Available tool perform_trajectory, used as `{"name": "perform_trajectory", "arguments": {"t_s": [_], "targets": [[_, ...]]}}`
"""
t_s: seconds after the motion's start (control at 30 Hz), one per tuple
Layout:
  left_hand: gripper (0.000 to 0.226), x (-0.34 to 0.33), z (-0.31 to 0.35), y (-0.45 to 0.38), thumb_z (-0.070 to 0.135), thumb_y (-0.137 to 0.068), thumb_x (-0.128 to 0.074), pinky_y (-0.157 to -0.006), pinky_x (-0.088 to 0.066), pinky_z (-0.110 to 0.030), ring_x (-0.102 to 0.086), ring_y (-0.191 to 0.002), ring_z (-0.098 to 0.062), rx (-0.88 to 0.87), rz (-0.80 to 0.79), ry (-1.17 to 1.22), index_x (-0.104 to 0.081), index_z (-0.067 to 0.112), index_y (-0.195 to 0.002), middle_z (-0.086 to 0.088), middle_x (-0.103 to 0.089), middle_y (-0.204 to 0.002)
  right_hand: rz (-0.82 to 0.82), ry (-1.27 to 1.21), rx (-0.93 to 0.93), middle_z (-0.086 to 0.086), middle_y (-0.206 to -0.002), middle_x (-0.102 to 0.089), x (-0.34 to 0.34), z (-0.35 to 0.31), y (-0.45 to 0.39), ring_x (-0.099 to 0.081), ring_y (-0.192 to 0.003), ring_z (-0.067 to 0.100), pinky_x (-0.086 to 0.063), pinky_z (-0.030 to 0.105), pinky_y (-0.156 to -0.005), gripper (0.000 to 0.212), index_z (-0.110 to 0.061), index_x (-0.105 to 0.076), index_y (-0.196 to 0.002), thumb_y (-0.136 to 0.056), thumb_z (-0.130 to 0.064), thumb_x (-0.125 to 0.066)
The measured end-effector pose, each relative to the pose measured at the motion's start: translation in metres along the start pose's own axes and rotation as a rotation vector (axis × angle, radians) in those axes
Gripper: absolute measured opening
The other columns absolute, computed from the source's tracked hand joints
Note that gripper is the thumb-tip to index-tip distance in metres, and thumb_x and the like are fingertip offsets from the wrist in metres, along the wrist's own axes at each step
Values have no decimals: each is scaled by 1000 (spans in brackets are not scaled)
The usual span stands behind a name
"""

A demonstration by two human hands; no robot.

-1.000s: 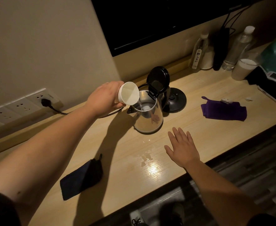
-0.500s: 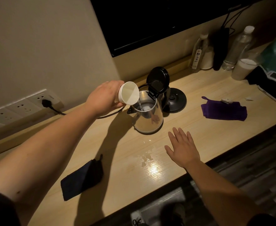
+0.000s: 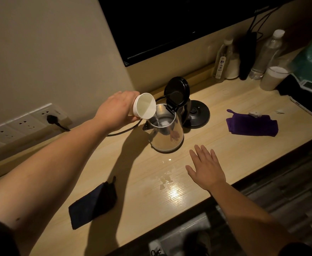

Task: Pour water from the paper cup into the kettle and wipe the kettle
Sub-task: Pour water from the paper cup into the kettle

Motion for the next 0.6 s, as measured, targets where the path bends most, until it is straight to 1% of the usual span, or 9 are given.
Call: {"name": "perform_trajectory", "arguments": {"t_s": [0.1, 0.2, 0.33, 0.4, 0.47, 0.53, 0.6], "targets": [[63, 3, 3, 0, 34, -72, -82, -81, -43, -41, -53, -102, -28, -11, 6, -1, -49, 21, -123, -6, -60, -116, -4, -6, -1, 5, -167, -4, 0, 0, 0, 4, -153, 27, 2, 49, -122, 89, -23, -11, -158, -83, -66, 11], [62, 3, 3, -1, 35, -73, -81, -82, -43, -41, -53, -102, -28, -11, 7, -14, -48, 22, -124, -5, -60, -115, -6, -8, 0, 6, -167, -4, 1, -1, 0, 3, -153, 27, 1, 50, -122, 90, -23, -12, -158, -82, -65, 12], [63, 4, 3, 0, 36, -73, -80, -82, -44, -42, -53, -102, -29, -9, 2, -30, -48, 22, -125, -5, -60, -115, 2, -26, 1, 7, -166, -9, 1, 0, 0, 0, -153, 28, 0, 50, -122, 89, -21, -17, -157, -85, -66, 9], [64, 4, 3, 0, 35, -73, -81, -86, -44, -43, -53, -103, -28, -12, -1, -36, -47, 22, -125, -5, -60, -116, 0, -23, 1, 7, -166, -9, 0, 0, 0, 0, -153, 28, 0, 50, -122, 93, -22, -16, -157, -84, -68, 17], [63, 4, 5, -1, 33, -73, -81, -90, -42, -43, -54, -103, -28, -17, -1, -41, -48, 20, -125, -6, -61, -115, 0, -22, 2, 6, -166, -7, 0, 0, 0, 1, -153, 27, 0, 50, -122, 103, -22, -15, -158, -77, -69, 28], [64, 6, 7, 0, 32, -72, -82, -88, -41, -41, -54, -102, -29, -24, 3, -51, -49, 20, -125, -6, -61, -115, 2, -23, 3, 6, -166, -6, -1, 0, -1, 2, -153, 27, 0, 50, -122, 107, -22, -14, -158, -74, -70, 31], [65, 7, 9, 0, 31, -72, -82, -88, -41, -42, -54, -102, -30, -38, 6, -62, -49, 18, -126, -7, -61, -115, 2, -21, 2, 6, -166, -5, -1, 1, -1, 3, -153, 27, 1, 50, -122, 106, -22, -13, -158, -74, -70, 31]]}}
Point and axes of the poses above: each hand's wrist, its own y-axis away from the middle knuckle, its own x-axis out of the back of the hand, z = x × y, the point moved 10 cm from there along -y, towards the middle knuckle
